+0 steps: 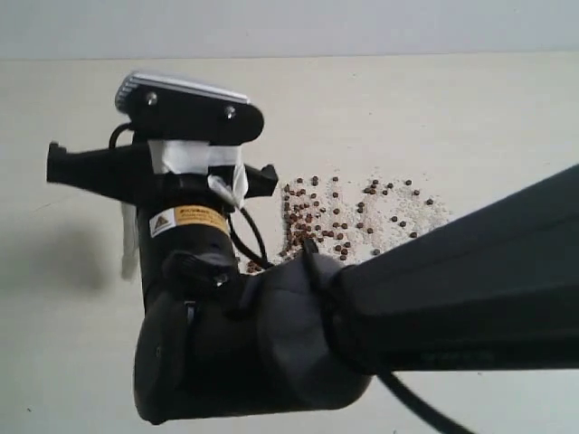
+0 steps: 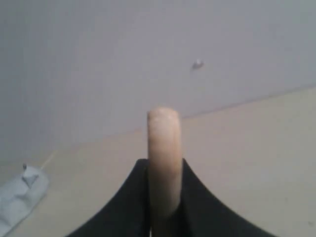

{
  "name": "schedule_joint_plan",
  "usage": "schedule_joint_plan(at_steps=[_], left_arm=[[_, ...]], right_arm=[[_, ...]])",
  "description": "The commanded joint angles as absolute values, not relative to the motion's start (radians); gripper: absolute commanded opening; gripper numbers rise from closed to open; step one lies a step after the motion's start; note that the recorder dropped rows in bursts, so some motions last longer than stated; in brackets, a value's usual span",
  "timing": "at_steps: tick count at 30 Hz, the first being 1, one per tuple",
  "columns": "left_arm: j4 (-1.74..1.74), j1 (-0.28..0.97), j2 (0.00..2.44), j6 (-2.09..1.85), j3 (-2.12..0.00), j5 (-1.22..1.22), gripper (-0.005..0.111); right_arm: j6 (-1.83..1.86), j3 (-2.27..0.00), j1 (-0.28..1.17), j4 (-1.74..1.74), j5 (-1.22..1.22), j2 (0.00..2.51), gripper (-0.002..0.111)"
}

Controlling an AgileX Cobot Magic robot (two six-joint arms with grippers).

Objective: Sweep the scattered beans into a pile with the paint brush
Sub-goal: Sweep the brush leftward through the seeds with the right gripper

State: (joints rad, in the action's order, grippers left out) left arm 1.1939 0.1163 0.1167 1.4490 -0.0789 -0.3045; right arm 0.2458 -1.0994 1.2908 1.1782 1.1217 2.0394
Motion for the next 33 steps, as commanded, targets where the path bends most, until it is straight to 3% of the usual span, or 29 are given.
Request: schedule_joint_plan(at_steps=[1, 10, 33], left_arm=[[1.194, 0.116, 0.113, 1.449, -0.076, -0.308, 0.000], [1.194, 0.116, 0.113, 1.449, -0.076, -0.308, 0.000], [1.194, 0.116, 0.113, 1.449, -0.076, -0.308, 0.000]], right_arm=[[0.277, -1.094, 1.292, 1.202, 1.092, 2.085, 0.000], [0.884, -1.094, 1.292, 1.479, 1.190, 2.060, 0.000], [0.963, -1.094, 1.309, 1.475, 1.221, 1.997, 0.000]])
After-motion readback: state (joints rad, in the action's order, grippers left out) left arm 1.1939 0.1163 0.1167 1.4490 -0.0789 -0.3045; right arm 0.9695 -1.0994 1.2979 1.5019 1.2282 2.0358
